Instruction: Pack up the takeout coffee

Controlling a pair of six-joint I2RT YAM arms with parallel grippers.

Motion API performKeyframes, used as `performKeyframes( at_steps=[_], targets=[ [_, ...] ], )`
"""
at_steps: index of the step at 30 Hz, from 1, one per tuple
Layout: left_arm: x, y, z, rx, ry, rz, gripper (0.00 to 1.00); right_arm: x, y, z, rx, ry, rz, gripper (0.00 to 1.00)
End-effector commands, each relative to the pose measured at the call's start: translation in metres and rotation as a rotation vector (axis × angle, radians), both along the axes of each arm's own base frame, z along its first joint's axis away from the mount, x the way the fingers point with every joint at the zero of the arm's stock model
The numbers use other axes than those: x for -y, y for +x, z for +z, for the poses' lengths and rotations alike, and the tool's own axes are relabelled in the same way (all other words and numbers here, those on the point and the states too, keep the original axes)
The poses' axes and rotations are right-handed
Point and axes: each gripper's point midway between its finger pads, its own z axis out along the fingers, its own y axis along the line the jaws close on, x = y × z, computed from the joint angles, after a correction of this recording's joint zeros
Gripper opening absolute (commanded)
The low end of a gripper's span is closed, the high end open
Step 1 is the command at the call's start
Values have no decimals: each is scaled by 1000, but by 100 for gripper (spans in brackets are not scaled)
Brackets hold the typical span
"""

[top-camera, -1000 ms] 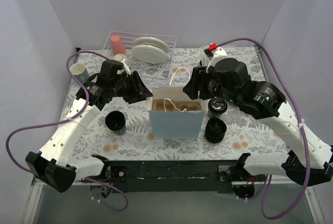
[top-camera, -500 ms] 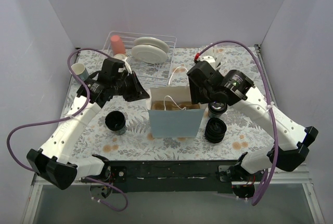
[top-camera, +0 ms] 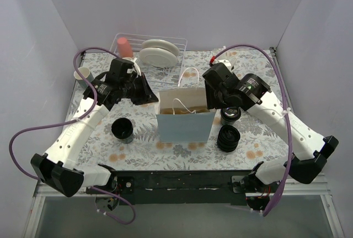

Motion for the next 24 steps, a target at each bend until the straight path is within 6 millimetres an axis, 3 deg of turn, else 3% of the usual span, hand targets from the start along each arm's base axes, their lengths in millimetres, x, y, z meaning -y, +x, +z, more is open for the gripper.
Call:
performKeyframes(
  at_steps=[1, 3, 4, 7, 9, 10, 12, 17, 21, 23, 24],
  targets=[
    [3, 0, 3, 12, -8, -24, 0, -3, 12, 2, 29, 42, 4, 47],
    [2, 0, 4, 19, -5, -19, 0, 1, 17, -1, 37, 29, -1, 41],
    [2, 0, 5, 21, -7, -18, 0, 2, 20, -3, 42, 24, 0, 28],
    [4, 3, 12, 21, -16, -13, 0, -3, 25, 3, 57, 33, 26, 2],
    [4, 3, 25, 9, -18, -4, 0, -5, 23, 15, 45, 38, 33, 1],
    [7, 9, 45, 42, -34, 2, 0, -9, 25, 35, 72, 87, 29, 1],
    [2, 8, 44, 20, -10, 22, 0, -12, 22, 44, 79, 121, 30, 1],
    [-4, -3, 2, -67, 34, 27, 0, -20, 10, -1, -10, 153, 43, 1],
    [-5, 0, 3, -59, 40, 41, 1, -28, 11, -2, -12, 193, 41, 1],
    [-8, 7, 13, -27, 56, 56, 12, -30, 12, 2, -15, 196, 44, 2],
    [-8, 9, 10, -41, 76, 56, 24, -32, 13, 9, -6, 206, 47, 10]
  ],
)
